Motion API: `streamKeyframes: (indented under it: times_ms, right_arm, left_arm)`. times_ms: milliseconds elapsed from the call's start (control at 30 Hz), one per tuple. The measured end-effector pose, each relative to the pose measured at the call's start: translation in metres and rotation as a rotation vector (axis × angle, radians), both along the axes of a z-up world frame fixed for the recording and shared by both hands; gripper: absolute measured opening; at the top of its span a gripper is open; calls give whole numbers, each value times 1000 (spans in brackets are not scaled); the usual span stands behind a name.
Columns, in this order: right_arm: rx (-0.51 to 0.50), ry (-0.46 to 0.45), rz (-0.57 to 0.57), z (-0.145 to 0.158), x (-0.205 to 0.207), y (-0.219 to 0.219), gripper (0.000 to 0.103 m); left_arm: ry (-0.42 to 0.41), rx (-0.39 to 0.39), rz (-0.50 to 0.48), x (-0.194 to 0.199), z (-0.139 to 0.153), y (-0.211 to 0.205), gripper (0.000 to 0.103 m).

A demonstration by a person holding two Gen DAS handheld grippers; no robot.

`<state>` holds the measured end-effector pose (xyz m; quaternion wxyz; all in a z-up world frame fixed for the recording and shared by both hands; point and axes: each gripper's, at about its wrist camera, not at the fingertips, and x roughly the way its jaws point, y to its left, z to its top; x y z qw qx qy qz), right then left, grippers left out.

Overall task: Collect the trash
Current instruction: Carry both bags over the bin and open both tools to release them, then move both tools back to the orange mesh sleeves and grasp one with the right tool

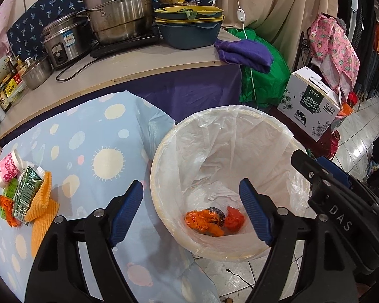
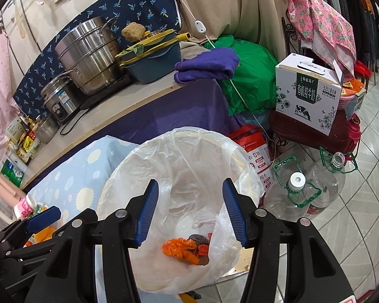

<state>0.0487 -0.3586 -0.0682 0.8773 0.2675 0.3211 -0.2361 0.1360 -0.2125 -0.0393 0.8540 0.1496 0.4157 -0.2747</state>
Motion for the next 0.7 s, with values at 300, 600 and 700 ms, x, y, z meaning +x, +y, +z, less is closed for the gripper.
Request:
streamKeyframes:
  times_ms: [300, 600, 700]
  right_arm:
    - [-8, -5, 14, 7, 0, 11, 52]
    - [-29, -11, 49, 19, 7, 33, 52]
    - [-38, -11, 68, 22, 11, 44, 52]
  left_arm:
    - [-2, -13, 20, 0, 5, 12, 75]
    - [-4, -40, 52, 3, 11, 37, 75]
    - [-7, -49, 67, 4, 13, 51, 79]
